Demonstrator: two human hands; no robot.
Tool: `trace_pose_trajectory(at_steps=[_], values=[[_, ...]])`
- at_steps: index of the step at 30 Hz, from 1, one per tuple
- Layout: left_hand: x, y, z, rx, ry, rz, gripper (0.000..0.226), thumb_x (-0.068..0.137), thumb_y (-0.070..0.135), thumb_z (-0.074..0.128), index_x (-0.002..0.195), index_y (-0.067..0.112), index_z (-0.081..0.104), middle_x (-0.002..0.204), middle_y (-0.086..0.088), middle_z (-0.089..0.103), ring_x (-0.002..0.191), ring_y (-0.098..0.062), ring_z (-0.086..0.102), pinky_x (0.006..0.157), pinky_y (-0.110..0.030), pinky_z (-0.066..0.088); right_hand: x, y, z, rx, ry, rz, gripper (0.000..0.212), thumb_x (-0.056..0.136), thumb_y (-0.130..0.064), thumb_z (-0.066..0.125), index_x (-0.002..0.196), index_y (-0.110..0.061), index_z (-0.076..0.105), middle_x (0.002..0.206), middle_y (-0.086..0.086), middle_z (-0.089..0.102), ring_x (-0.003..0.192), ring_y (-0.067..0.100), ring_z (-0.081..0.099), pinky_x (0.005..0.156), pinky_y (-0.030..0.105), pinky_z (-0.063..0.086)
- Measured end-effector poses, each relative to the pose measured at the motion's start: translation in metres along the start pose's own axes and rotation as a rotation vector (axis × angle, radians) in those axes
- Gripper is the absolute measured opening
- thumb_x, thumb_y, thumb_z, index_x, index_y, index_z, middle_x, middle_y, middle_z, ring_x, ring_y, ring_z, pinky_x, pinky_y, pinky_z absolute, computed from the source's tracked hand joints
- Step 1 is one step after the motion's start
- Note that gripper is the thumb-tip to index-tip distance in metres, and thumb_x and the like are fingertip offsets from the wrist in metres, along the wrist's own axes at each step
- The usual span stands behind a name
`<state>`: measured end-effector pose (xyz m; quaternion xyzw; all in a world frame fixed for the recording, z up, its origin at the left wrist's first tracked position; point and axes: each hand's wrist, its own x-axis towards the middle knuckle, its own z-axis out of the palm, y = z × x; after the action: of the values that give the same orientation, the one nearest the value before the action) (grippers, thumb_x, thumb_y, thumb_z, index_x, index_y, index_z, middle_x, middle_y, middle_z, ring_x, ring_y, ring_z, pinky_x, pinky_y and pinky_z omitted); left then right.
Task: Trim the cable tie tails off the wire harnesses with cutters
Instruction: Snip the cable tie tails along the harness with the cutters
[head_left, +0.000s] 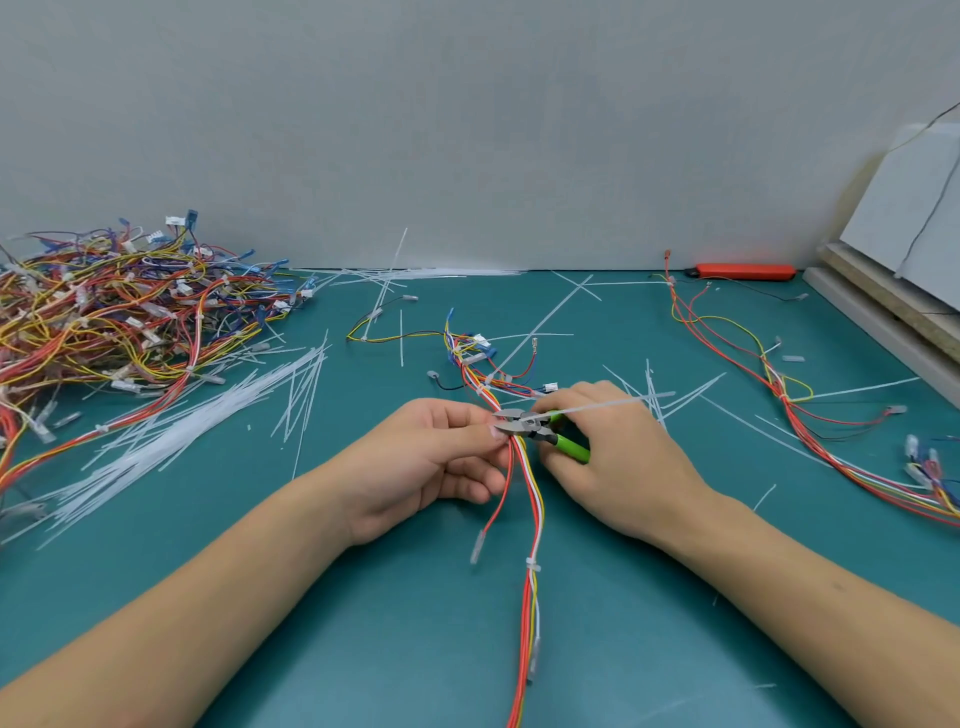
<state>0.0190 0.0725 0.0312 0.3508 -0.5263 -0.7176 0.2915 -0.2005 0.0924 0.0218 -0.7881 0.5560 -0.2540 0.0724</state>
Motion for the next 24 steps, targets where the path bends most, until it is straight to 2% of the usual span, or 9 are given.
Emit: trace_pose_trajectory(at_steps=[8,10,12,14,17,19,22,24], values=[[0.001,-0.0012,-0.0017,0.001,-0.008,0.005,0.011,0.093,0.018,0.07,0.087,0.011,0.075,0.086,-0.013,0.068,0.064,-0.015,0.067,0.06,-0.023,0.057,0.0014,0.0015,0.0012,0.012,-0.013,0.002,0.025,0.085,-0.02,0.067,0.109,-0.024,0.07,0.096,-0.005,0.067,0.098,0.025,0.057,0.09,0.044,0.048],[0.0011,-0.0014,-0.0019,0.007,-0.01,0.006,0.011,0.093,0.019,0.069,0.087,0.012,0.075,0.086,-0.012,0.068,0.064,-0.015,0.067,0.06,-0.023,0.057,0.0011,0.0004,0.0011,0.008,-0.009,-0.005,0.017,0.084,-0.02,0.067,0.1,-0.023,0.069,0.09,-0.005,0.065,0.093,0.025,0.056,0.086,0.044,0.048],[0.001,-0.001,-0.0018,0.015,-0.019,0.008,0.012,0.094,0.02,0.07,0.086,0.013,0.076,0.086,-0.012,0.069,0.065,-0.015,0.067,0.061,-0.023,0.057,0.0002,0.0008,0.0014,0.003,-0.008,-0.003,0.006,0.082,-0.02,0.066,0.081,-0.022,0.061,0.076,-0.006,0.058,0.082,0.023,0.053,0.075,0.042,0.047],[0.0006,-0.0007,-0.0022,0.015,-0.026,0.005,0.012,0.092,0.021,0.07,0.088,0.012,0.076,0.087,-0.011,0.07,0.065,-0.015,0.067,0.061,-0.023,0.057,-0.0004,0.0029,0.0025,0.002,-0.014,0.044,0.021,0.083,-0.025,0.064,0.07,-0.017,0.049,0.065,-0.002,0.052,0.071,0.024,0.05,0.064,0.042,0.046],[-0.0002,-0.0001,-0.0022,0.017,-0.038,0.006,0.013,0.091,0.021,0.07,0.091,0.01,0.075,0.088,-0.012,0.07,0.065,-0.015,0.067,0.061,-0.023,0.057,-0.0022,0.0035,0.0026,-0.019,-0.019,0.107,0.03,0.085,-0.033,0.061,0.069,-0.014,0.044,0.061,0.003,0.05,0.065,0.026,0.049,0.058,0.04,0.045],[-0.001,-0.0001,-0.0017,0.018,-0.038,0.01,0.012,0.09,0.021,0.07,0.09,0.01,0.075,0.088,-0.012,0.07,0.065,-0.015,0.067,0.061,-0.023,0.057,-0.0027,0.0027,0.0023,-0.02,-0.021,0.089,0.029,0.086,-0.032,0.061,0.07,-0.014,0.045,0.062,0.001,0.05,0.067,0.026,0.049,0.06,0.042,0.047],[-0.0023,0.0,-0.0013,0.017,-0.032,0.013,0.01,0.093,0.019,0.07,0.088,0.012,0.077,0.087,-0.011,0.07,0.065,-0.015,0.067,0.061,-0.023,0.057,-0.0018,0.0007,0.0011,0.001,-0.002,0.008,0.022,0.085,-0.025,0.067,0.072,-0.02,0.051,0.068,-0.007,0.052,0.075,0.022,0.049,0.071,0.044,0.048],[-0.0019,-0.0001,-0.0005,0.018,-0.02,0.012,0.012,0.094,0.017,0.069,0.086,0.014,0.077,0.087,-0.011,0.07,0.065,-0.015,0.068,0.061,-0.022,0.057,-0.0018,-0.001,0.0009,0.009,0.02,-0.026,0.007,0.086,-0.024,0.07,0.085,-0.026,0.064,0.078,-0.011,0.057,0.085,0.021,0.052,0.082,0.04,0.047]])
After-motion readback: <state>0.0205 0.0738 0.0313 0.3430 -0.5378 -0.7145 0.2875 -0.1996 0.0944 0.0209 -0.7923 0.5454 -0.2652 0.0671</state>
